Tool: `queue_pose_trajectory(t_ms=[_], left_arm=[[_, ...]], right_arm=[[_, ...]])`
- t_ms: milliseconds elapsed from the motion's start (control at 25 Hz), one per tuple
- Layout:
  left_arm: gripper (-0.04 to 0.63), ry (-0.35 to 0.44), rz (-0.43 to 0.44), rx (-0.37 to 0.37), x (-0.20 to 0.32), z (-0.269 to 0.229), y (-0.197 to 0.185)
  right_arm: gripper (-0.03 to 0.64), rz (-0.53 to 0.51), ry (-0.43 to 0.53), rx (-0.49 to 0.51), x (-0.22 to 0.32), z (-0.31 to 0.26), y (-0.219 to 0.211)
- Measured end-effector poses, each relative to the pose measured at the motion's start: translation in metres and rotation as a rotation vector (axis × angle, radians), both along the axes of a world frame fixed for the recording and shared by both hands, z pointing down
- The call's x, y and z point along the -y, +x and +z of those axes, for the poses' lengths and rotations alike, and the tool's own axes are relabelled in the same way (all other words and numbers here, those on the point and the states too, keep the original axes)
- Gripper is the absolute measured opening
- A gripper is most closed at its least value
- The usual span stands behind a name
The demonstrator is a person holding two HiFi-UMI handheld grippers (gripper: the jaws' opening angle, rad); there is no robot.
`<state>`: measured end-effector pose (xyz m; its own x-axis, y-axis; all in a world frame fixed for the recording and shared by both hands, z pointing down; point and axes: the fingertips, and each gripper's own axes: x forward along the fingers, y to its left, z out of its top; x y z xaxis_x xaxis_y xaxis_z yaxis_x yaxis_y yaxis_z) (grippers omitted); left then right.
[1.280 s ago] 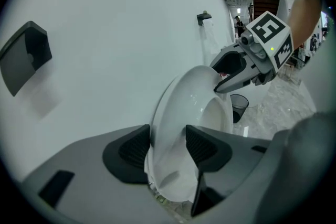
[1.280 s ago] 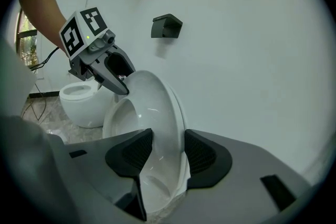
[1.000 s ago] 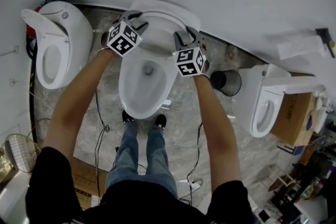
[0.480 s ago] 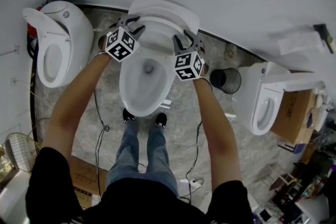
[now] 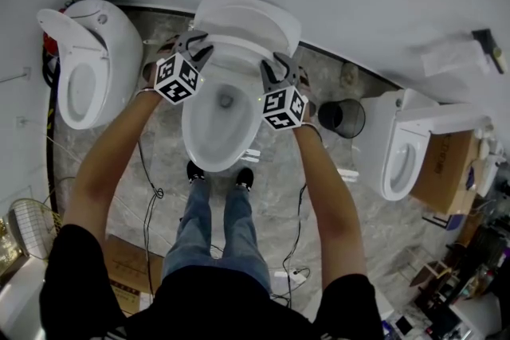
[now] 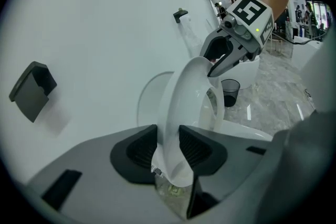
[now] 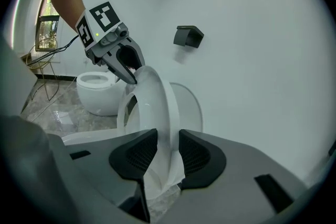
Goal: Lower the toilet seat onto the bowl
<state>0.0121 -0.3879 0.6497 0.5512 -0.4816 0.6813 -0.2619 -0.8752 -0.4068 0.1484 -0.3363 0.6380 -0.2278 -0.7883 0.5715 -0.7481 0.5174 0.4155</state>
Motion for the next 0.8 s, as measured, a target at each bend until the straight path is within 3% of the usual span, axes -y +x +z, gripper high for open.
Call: queue_pose_trajectory(t_ms=[800], left_arm=[[0.115,0.019,0.049,0.063,-0.087,0.005,-0.035]], right_arm=[[0.124,-0.108,-0.031,-0.062,-0.085,0.008,-0.035]])
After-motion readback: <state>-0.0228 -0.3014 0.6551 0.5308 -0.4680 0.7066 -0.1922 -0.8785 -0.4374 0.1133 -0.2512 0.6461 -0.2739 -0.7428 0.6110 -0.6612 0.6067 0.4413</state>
